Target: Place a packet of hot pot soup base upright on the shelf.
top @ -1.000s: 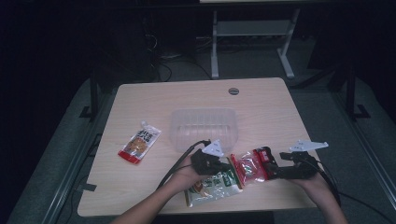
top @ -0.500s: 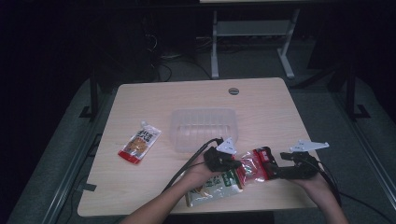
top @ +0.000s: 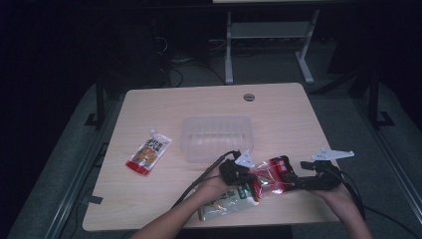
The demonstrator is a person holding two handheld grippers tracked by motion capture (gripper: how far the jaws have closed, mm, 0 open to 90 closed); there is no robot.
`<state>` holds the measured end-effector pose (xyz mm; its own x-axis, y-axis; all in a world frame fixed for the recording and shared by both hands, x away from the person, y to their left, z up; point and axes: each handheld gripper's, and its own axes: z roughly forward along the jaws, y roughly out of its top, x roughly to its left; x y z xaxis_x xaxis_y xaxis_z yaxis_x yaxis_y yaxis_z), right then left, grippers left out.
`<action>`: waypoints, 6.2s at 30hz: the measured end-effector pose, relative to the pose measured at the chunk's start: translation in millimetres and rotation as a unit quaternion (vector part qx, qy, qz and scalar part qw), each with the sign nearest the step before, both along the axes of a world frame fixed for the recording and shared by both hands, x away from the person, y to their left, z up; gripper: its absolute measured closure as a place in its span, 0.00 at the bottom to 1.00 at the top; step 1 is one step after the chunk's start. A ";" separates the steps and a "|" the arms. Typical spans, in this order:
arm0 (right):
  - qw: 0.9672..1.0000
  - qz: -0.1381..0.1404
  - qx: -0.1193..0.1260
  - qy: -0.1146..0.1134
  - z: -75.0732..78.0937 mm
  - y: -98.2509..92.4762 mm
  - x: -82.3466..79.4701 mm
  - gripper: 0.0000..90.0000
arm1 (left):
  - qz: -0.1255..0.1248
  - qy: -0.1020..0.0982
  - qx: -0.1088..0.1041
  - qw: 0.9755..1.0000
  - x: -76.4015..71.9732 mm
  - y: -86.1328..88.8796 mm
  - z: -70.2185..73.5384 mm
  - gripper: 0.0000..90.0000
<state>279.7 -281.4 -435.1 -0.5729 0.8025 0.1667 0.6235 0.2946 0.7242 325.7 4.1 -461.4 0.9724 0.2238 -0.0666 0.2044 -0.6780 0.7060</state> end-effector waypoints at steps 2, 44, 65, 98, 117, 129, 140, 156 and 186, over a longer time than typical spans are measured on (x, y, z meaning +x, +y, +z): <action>1.000 -0.006 0.008 -0.003 1.4 -3.5 0.3 0.25 | -0.001 0.000 0.008 1.000 0.3 0.4 -2.4 1.00; 0.992 0.059 0.101 0.053 -16.6 -0.3 25.9 0.73 | 0.006 0.016 0.008 1.000 0.8 1.2 -6.4 1.00; 0.983 0.115 0.141 0.034 -4.1 5.1 21.6 1.00 | 0.004 0.028 0.000 1.000 3.4 2.5 -7.0 1.00; 0.973 0.121 0.191 -0.052 37.0 -3.0 5.6 1.00 | 0.030 0.043 -0.032 0.998 -20.4 103.9 43.9 0.76; 0.966 0.151 0.200 -0.060 50.6 18.6 -0.4 1.00 | 0.096 0.039 -0.018 0.994 -45.7 205.1 40.1 0.55; 0.963 0.165 0.202 -0.061 55.7 38.7 7.5 1.00 | 0.119 0.039 -0.018 0.992 -56.8 240.4 33.1 0.53; 0.960 0.166 0.212 -0.077 69.1 55.9 23.5 1.00 | 0.111 0.035 -0.022 0.993 -56.8 239.9 31.3 0.52; 0.958 0.156 0.220 -0.102 87.5 82.2 68.0 1.00 | 0.115 0.034 -0.022 0.993 -53.5 244.9 30.9 0.52; 0.967 0.127 0.201 -0.088 65.9 88.0 93.6 1.00 | 0.116 0.041 -0.018 0.992 -49.4 248.0 28.7 0.52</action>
<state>373.3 -193.4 -369.2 -0.7904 0.5231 0.3187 0.4251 0.0937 0.9003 276.3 252.1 -432.7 0.8857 0.4377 -0.1549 0.4098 -0.5801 0.7039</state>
